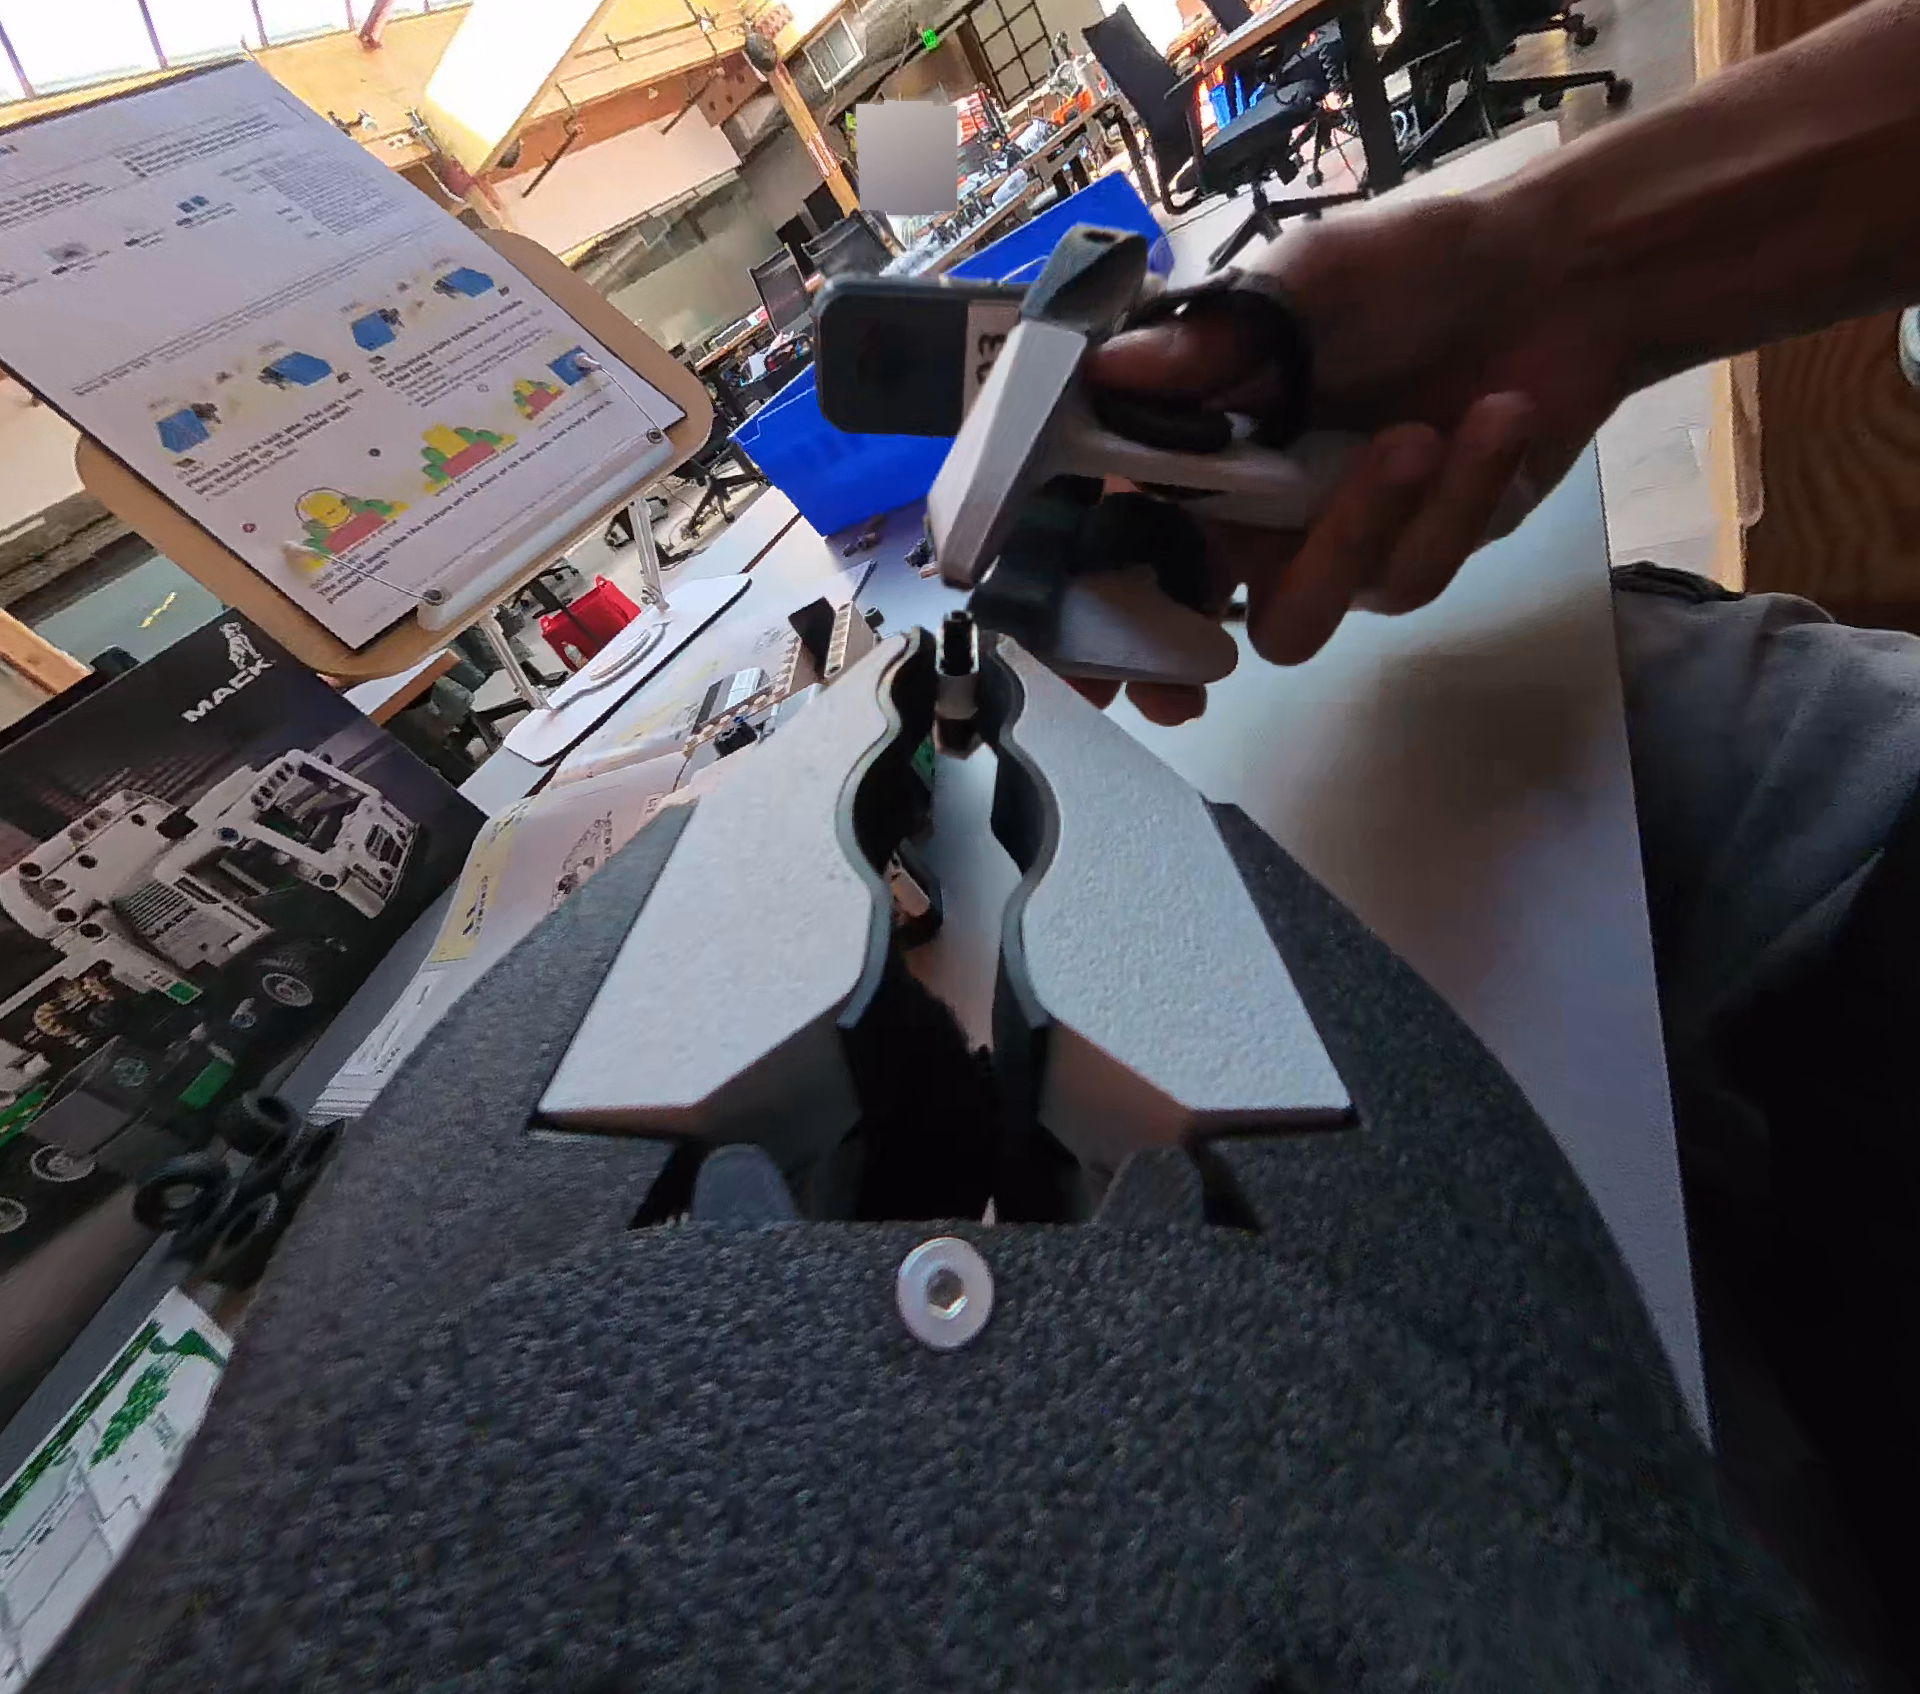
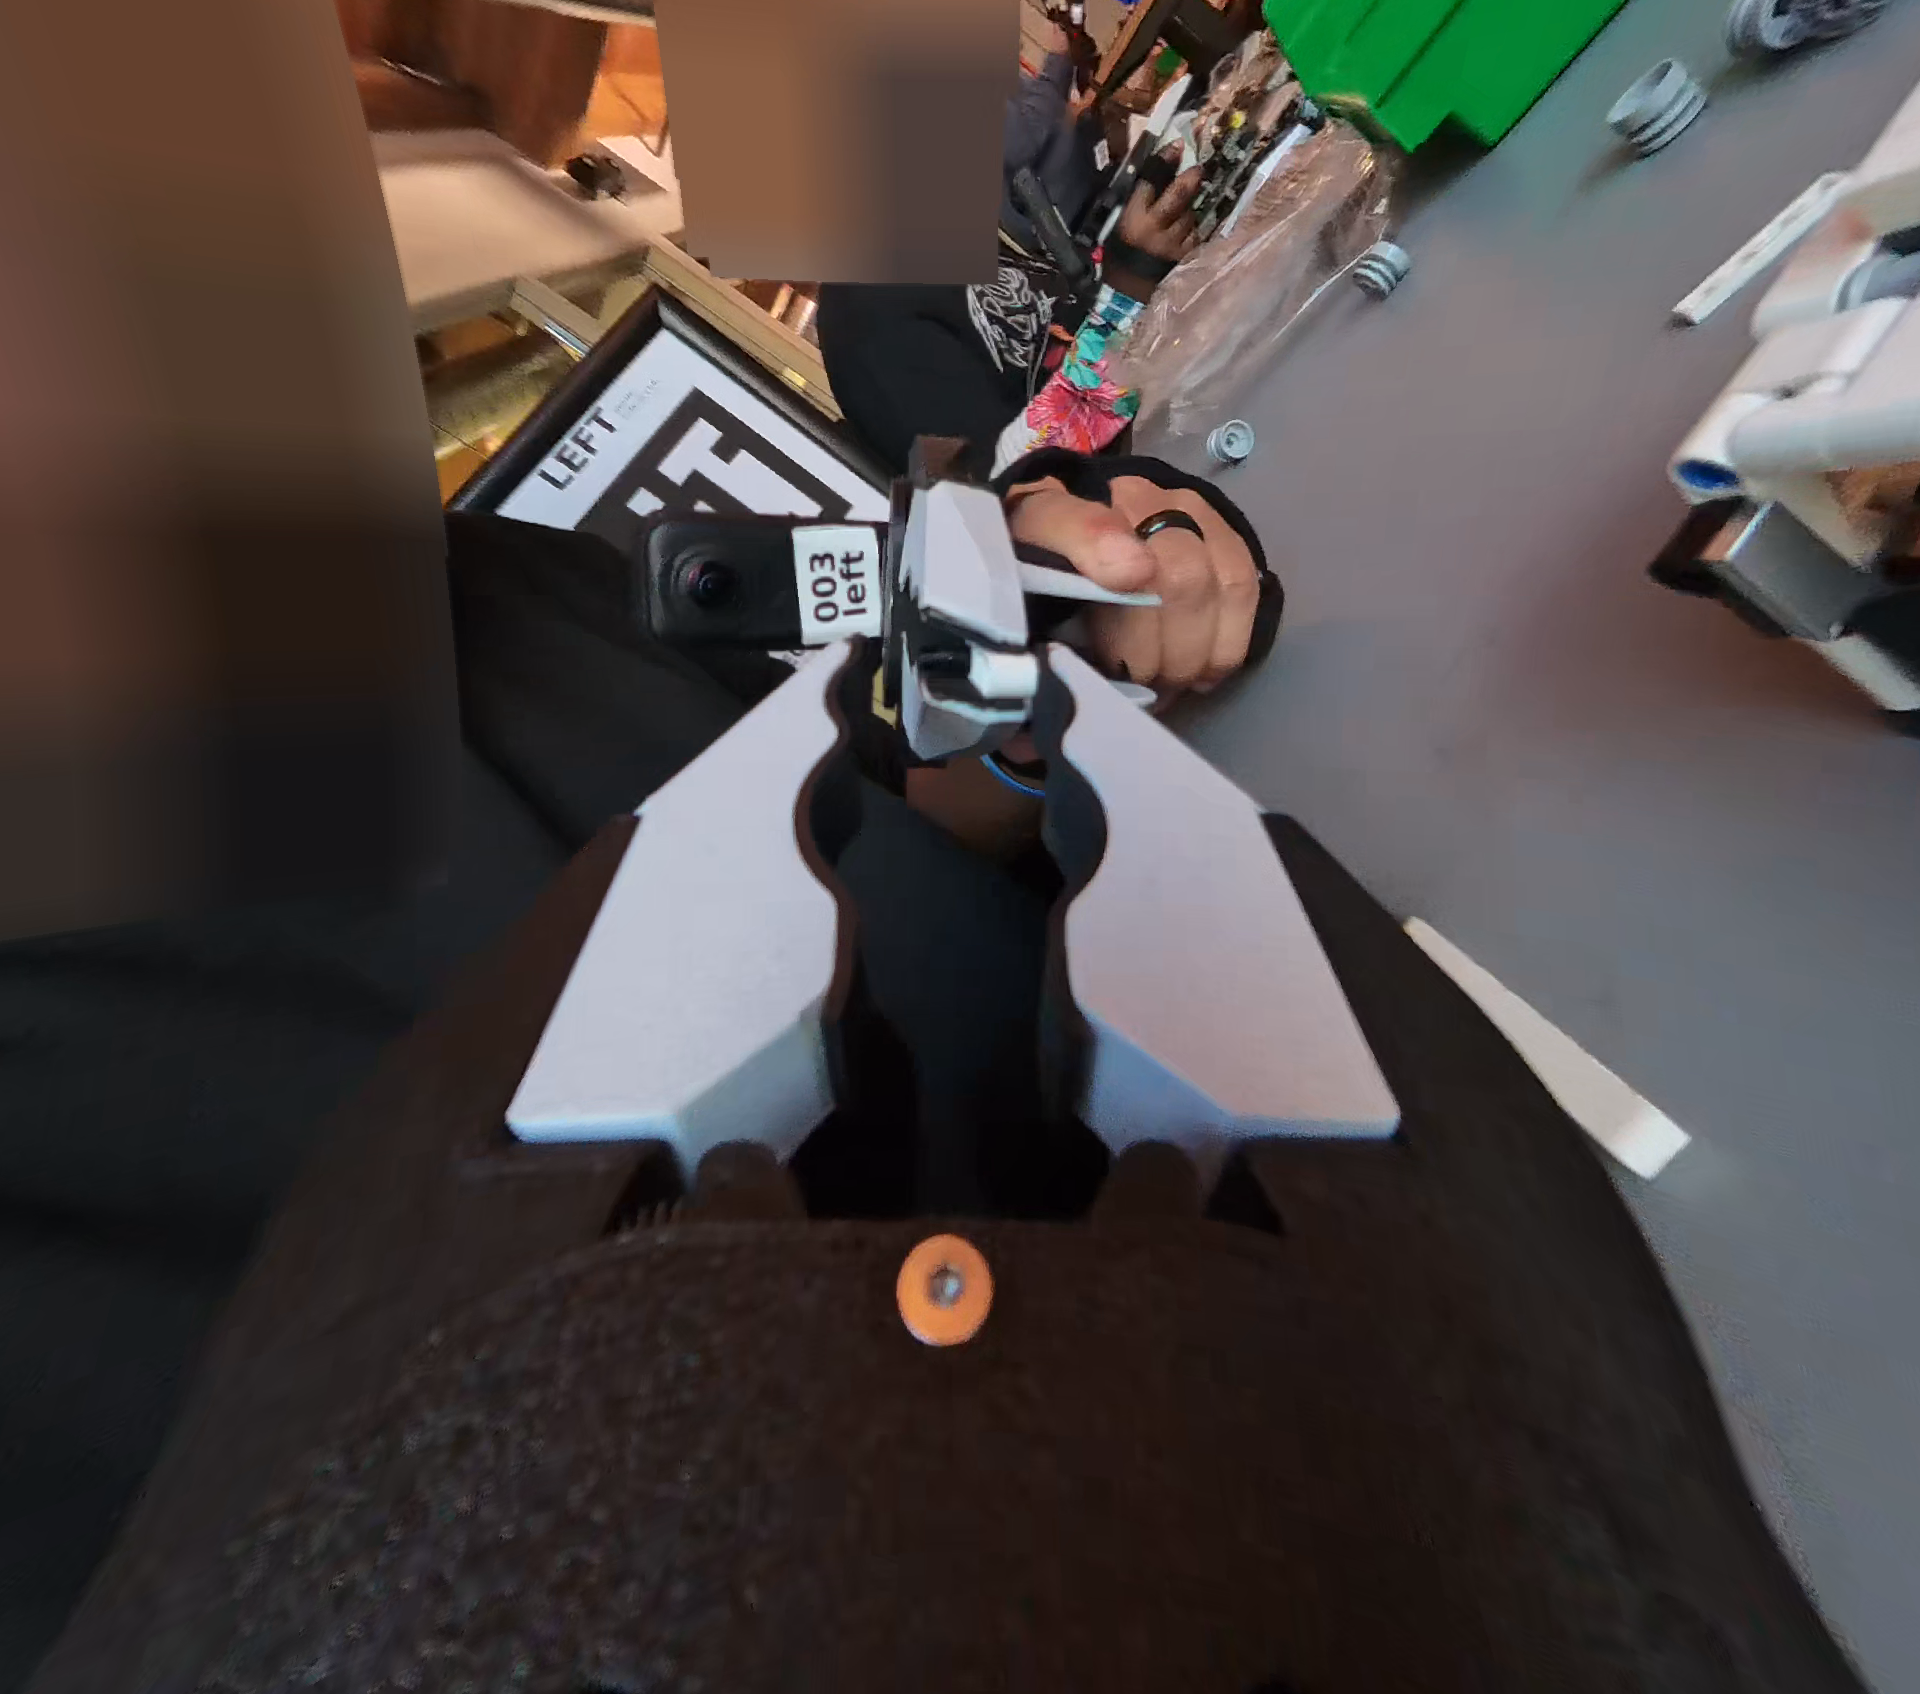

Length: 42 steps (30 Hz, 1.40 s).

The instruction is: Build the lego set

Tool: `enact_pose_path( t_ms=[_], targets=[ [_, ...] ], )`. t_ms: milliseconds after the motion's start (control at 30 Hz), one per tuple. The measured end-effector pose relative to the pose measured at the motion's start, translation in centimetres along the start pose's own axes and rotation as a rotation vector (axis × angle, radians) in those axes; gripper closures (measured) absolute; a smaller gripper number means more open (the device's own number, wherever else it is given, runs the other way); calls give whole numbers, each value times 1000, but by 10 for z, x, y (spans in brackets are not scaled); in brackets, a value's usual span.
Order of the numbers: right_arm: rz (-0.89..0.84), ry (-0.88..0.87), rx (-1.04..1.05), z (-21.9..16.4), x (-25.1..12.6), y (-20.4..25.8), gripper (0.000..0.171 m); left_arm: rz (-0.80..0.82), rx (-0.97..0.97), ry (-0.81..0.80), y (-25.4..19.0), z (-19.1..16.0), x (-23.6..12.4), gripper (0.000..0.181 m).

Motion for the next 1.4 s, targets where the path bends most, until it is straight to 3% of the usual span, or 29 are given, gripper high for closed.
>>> enact_pose_path(
  t_ms=[100,300,467,633,767,1233,1400],
  targets=[
    [7,-15,26,-1,2,-5,151,0,10,13,-1,-1,1,175],
    [26,-15,68,-4,1,-6,155,-2,-16,0,-1,1,1,175],
    [242,-13,194,-6,2,3,155,-45,-70,-84,-3,10,-4,175],
    [180,-48,146,-1,-1,2,147,-16,-101,-84,4,9,-8,175],
    [107,-71,86,4,-13,-2,158,-28,-123,-108,5,10,-10,175],
    [248,-27,220,-2,-7,-1,164,-47,-108,-116,0,12,-9,175],
    [157,-27,187,2,-10,-3,163,-48,-141,-87,5,8,-11,175]
  ],
)
Point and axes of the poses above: each gripper's, where its closed fingertips meet, x out along the fingers, z out of its top, y = z × x across the jaws, the point moved 4 cm from there along -x, back along the fingers, and after that the axes turned 8 degrees about -z, right-handed, at the moved point
